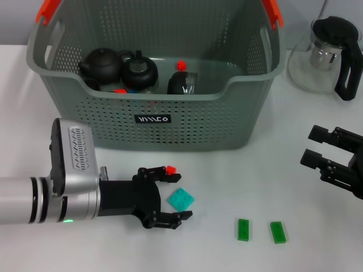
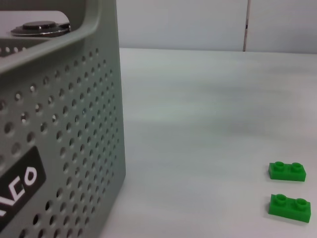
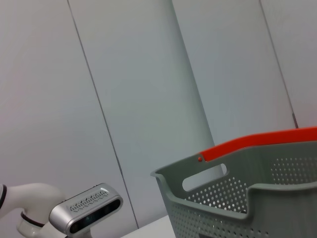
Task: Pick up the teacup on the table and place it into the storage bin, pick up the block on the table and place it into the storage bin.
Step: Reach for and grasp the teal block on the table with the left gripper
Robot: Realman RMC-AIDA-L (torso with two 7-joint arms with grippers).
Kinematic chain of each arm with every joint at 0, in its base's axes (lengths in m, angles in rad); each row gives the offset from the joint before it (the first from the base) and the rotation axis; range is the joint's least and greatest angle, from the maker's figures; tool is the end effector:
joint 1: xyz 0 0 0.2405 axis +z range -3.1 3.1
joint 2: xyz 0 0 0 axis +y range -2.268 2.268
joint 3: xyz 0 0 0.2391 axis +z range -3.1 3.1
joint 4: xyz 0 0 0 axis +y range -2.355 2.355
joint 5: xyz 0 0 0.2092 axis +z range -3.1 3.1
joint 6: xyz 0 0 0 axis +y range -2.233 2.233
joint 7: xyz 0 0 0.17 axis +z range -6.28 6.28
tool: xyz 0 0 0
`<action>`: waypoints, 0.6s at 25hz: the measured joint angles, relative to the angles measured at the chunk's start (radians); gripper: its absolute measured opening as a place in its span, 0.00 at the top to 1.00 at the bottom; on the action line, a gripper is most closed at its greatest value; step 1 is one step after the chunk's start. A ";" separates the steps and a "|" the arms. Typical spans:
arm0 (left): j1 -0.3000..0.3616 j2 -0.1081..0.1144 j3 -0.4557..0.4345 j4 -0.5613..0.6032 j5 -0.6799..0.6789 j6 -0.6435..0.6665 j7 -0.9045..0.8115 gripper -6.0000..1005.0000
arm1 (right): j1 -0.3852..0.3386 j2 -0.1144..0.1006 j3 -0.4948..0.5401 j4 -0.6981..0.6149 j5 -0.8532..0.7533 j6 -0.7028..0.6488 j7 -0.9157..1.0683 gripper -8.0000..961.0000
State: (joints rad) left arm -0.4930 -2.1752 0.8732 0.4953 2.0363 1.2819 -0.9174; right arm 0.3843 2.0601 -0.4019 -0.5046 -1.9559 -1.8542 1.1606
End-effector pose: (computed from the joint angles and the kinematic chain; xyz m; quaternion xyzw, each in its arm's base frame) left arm -0.2603 0.2966 -0.1051 -0.9791 -0.0716 -0.1369 0.1326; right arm 0.2640 0.2672 0.0153 -0.8810 0.2100 0.3949 0.1544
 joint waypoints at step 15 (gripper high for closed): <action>-0.013 0.000 0.058 -0.032 0.007 -0.045 -0.005 0.19 | 0.003 0.000 0.000 0.000 0.000 0.001 0.000 0.30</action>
State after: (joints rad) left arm -0.5060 -2.1751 0.9308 0.4635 2.0432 1.2371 -0.9228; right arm 0.3873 2.0601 -0.4019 -0.5046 -1.9558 -1.8529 1.1607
